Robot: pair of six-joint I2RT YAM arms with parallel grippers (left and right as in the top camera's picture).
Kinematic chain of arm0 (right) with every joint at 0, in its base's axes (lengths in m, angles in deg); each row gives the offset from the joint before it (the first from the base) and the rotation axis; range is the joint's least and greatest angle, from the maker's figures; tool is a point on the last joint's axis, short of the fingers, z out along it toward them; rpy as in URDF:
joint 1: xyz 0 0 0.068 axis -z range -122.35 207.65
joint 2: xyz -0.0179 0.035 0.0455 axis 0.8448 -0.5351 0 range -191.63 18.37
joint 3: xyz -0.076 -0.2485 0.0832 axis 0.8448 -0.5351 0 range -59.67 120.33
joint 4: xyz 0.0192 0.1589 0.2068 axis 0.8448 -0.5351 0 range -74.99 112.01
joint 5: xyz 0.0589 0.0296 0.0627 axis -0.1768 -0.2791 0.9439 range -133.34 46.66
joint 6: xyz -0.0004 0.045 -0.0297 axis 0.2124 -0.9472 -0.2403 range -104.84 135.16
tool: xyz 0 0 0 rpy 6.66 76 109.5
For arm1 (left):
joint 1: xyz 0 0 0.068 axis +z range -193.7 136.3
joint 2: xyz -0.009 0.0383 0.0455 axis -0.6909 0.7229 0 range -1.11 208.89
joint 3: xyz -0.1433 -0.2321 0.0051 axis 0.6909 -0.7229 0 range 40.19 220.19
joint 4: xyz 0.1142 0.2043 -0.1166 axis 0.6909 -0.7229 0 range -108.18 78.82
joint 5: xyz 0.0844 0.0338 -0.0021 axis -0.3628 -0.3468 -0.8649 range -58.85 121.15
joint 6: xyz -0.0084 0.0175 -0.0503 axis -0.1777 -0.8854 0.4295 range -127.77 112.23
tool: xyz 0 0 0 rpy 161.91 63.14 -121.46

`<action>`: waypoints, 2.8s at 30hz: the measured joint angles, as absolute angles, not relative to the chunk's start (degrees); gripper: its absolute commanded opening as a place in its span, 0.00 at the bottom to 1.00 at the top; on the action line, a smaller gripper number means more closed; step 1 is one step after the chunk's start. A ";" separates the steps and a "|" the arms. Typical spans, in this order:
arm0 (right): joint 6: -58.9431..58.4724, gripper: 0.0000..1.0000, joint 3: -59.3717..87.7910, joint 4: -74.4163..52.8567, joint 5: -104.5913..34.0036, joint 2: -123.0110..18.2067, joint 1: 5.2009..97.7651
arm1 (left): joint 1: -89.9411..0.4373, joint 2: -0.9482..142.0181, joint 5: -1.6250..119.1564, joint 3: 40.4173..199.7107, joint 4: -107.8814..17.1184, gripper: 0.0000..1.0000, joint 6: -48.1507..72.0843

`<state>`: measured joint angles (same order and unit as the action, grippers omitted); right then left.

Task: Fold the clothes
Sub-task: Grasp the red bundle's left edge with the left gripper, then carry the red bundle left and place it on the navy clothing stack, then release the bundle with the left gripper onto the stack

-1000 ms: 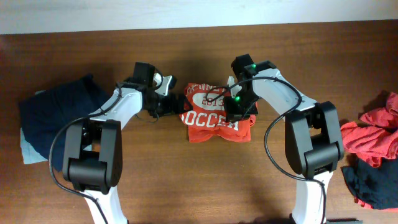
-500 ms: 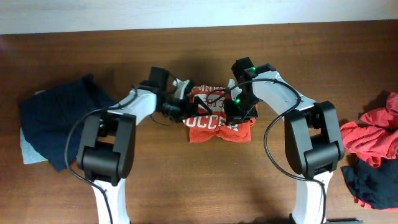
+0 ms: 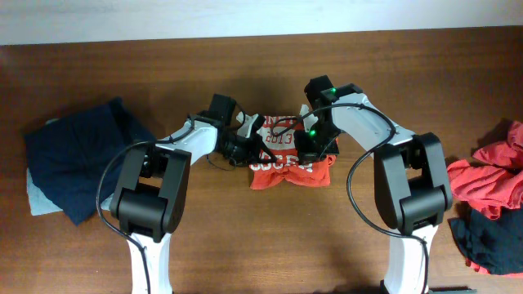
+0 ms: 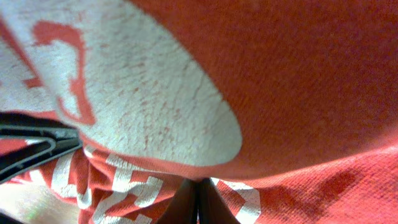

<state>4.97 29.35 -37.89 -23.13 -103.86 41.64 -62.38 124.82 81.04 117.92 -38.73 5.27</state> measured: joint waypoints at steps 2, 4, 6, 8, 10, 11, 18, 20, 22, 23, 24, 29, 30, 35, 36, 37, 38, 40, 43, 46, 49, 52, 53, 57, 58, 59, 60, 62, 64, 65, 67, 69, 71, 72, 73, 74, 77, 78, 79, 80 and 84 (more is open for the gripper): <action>5.08 0.04 29.35 -38.81 -24.03 -102.73 41.83 | -62.38 124.79 81.04 118.03 -39.36 0.00 4.92; 5.10 0.10 29.41 -40.71 -25.67 -98.79 42.38 | -62.23 124.53 81.08 118.21 -41.41 0.00 4.63; 5.16 0.14 30.90 -42.44 -28.27 -93.20 43.80 | -61.81 122.26 79.18 118.18 -43.12 0.00 4.20; 5.34 0.15 32.41 -42.81 -29.56 -89.15 45.72 | -60.94 119.09 76.38 118.16 -43.71 0.00 3.61; 5.34 0.15 33.50 -43.05 -30.54 -85.53 47.69 | -59.54 113.54 73.04 118.16 -44.10 0.00 2.64; 5.34 0.15 34.00 -43.16 -31.11 -83.54 49.00 | -58.79 110.61 71.81 118.16 -44.15 0.00 2.03; 5.32 0.15 34.13 -43.45 -31.76 -82.84 49.72 | -51.43 97.50 66.18 118.75 -48.74 0.00 -3.78; 5.29 0.15 34.13 -43.60 -31.90 -82.84 49.72 | -48.22 97.47 64.95 118.71 -51.38 0.00 -5.11; 5.32 0.15 34.13 -43.84 -31.92 -82.84 49.72 | -45.92 97.47 64.56 118.69 -52.17 0.00 -6.01; 5.29 0.15 34.13 -43.88 -31.92 -82.84 49.72 | -44.11 97.45 64.47 118.69 -52.91 0.00 -7.04; 5.32 0.15 34.13 -43.88 -31.92 -82.84 49.72 | -41.86 97.45 64.06 118.71 -54.14 0.00 -8.74; 5.29 0.15 34.13 -43.84 -31.92 -82.84 49.72 | -34.14 97.45 63.60 118.75 -58.03 0.00 -13.62; 5.34 0.15 34.13 -43.82 -31.92 -82.84 49.72 | -32.70 97.45 63.51 118.75 -58.75 0.00 -14.45; 5.29 0.15 34.13 -43.82 -31.92 -82.84 49.72 | -24.76 97.45 63.44 118.77 -62.83 0.00 -19.37; 5.29 0.15 34.13 -43.79 -31.92 -82.84 49.72 | -23.15 97.45 63.44 118.84 -63.27 0.00 -19.91; 5.32 0.15 34.13 -43.82 -31.92 -82.84 49.72 | -21.73 97.45 63.44 119.15 -63.99 0.00 -20.35; 5.29 0.15 34.13 -43.82 -31.92 -82.84 49.75 | -20.72 97.45 63.51 119.54 -64.54 0.00 -20.65; 5.32 0.15 34.13 -43.77 -31.92 -82.84 49.72 | -18.45 97.45 63.73 121.44 -66.48 0.00 -21.59; 5.29 0.15 34.13 -43.79 -31.92 -82.84 49.72 | -15.56 97.43 64.03 125.55 -67.69 0.00 -22.45; 5.32 0.15 34.13 -43.79 -31.92 -82.84 49.72 | -12.61 97.34 63.90 126.34 -67.86 0.00 -23.02; 5.32 0.15 34.13 -43.79 -31.92 -82.84 49.72 | -8.76 97.34 63.49 126.34 -68.74 0.00 -23.26; 5.34 0.16 34.13 -43.75 -31.92 -82.84 49.72 | -5.86 97.32 59.51 126.34 -69.59 0.06 -23.30; 5.32 0.15 34.13 -43.73 -31.92 -82.84 49.72 | -5.49 97.32 58.77 126.34 -69.68 0.09 -23.30; 5.32 0.15 34.13 -43.66 -31.92 -82.84 49.72 | -4.57 97.32 52.38 126.34 -68.76 0.80 -23.56; 5.32 0.15 34.13 -43.75 -31.94 -82.84 49.72 | -4.59 97.32 50.24 126.34 -67.99 0.99 -23.43; 5.29 0.16 34.13 -43.77 -31.92 -82.84 49.72 | -4.55 97.32 47.68 126.36 -67.29 0.99 -23.10; 5.34 0.15 34.13 -43.77 -31.92 -82.84 49.72 | -4.52 97.32 45.72 126.40 -67.10 0.99 -22.64; 5.29 0.16 34.13 -43.79 -31.92 -82.84 49.72 | -4.50 97.32 40.80 126.45 -67.10 0.99 -21.42; 5.32 0.16 34.13 -43.79 -31.92 -82.84 49.75 | -4.50 97.32 38.70 126.47 -67.31 0.99 -20.48; 5.29 0.16 34.13 -43.79 -31.92 -82.84 49.72 | -4.50 97.32 37.67 126.60 -67.62 0.99 -19.98; 5.34 0.16 34.13 -43.82 -31.92 -82.84 49.72 | -4.50 97.23 36.52 127.50 -68.69 0.99 -19.04; 5.32 0.16 34.13 -43.93 -31.92 -82.84 49.72 | -4.50 96.77 36.91 128.61 -69.50 0.89 -18.60; 5.32 0.16 34.13 -43.97 -31.92 -82.84 49.72 | -4.50 95.99 39.79 129.46 -69.94 0.34 -18.05; 5.32 0.16 34.13 -43.97 -31.94 -82.84 49.72 | -4.50 95.57 41.96 129.75 -70.05 0.18 -18.21; 5.29 0.16 34.13 -43.97 -31.92 -82.84 49.72 | -4.57 95.31 43.23 129.83 -69.98 0.01 -18.05; 5.29 0.16 34.13 -43.99 -31.92 -82.84 49.72 | -4.81 95.18 44.06 129.88 -69.74 0.00 -18.05; 5.29 0.16 34.13 -43.97 -31.92 -82.84 49.72 | -5.68 95.75 43.84 129.83 -65.87 0.00 -17.75; 5.29 0.15 34.13 -43.97 -31.92 -82.84 49.72 | -5.90 96.60 42.66 129.59 -63.97 0.00 -16.98; 5.32 0.16 34.13 -44.06 -31.92 -82.84 49.72 | -5.88 97.54 41.52 129.38 -62.99 0.01 -16.22; 5.32 0.16 34.13 -44.23 -31.92 -82.84 49.72 | -5.86 98.94 39.97 129.20 -61.70 0.01 -15.02; 5.32 0.15 34.13 -44.71 -31.92 -82.84 49.72 | -5.22 107.18 35.29 128.37 -57.83 0.01 -10.97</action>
<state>5.32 34.13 -44.71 -31.92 -82.84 49.72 -5.22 107.18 35.29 128.37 -57.83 -10.97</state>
